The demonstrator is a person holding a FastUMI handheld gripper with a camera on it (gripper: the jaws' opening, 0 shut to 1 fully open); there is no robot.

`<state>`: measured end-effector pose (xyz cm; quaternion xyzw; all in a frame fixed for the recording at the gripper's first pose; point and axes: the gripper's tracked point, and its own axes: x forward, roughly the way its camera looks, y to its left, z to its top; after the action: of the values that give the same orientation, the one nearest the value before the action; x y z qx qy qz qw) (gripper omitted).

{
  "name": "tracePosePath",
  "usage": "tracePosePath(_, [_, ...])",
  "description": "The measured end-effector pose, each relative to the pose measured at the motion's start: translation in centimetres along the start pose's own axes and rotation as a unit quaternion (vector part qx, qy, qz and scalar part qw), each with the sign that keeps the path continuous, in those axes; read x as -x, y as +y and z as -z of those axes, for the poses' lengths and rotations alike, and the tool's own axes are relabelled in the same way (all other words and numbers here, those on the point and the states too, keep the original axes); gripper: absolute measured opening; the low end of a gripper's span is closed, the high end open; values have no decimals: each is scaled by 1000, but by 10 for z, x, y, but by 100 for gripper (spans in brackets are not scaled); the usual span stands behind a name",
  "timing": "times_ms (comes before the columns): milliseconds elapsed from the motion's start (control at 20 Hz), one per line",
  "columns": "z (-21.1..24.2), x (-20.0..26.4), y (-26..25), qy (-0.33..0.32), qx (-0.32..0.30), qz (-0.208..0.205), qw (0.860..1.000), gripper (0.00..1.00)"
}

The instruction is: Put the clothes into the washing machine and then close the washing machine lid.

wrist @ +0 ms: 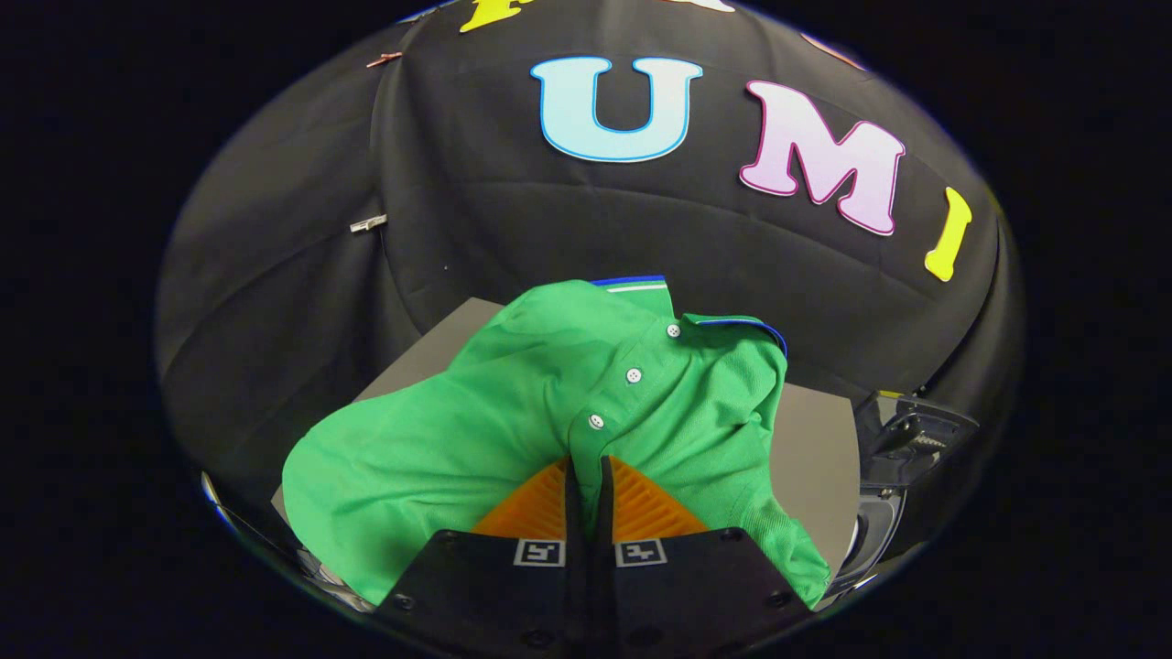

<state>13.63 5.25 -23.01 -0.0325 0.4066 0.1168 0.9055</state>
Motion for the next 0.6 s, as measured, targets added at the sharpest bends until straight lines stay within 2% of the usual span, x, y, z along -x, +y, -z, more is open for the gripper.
tracePosePath(300, [-15,16,0,-22,-25,-19,999,5])
tracePosePath(600, [-53,65,1,-79,-62,-56,993,5])
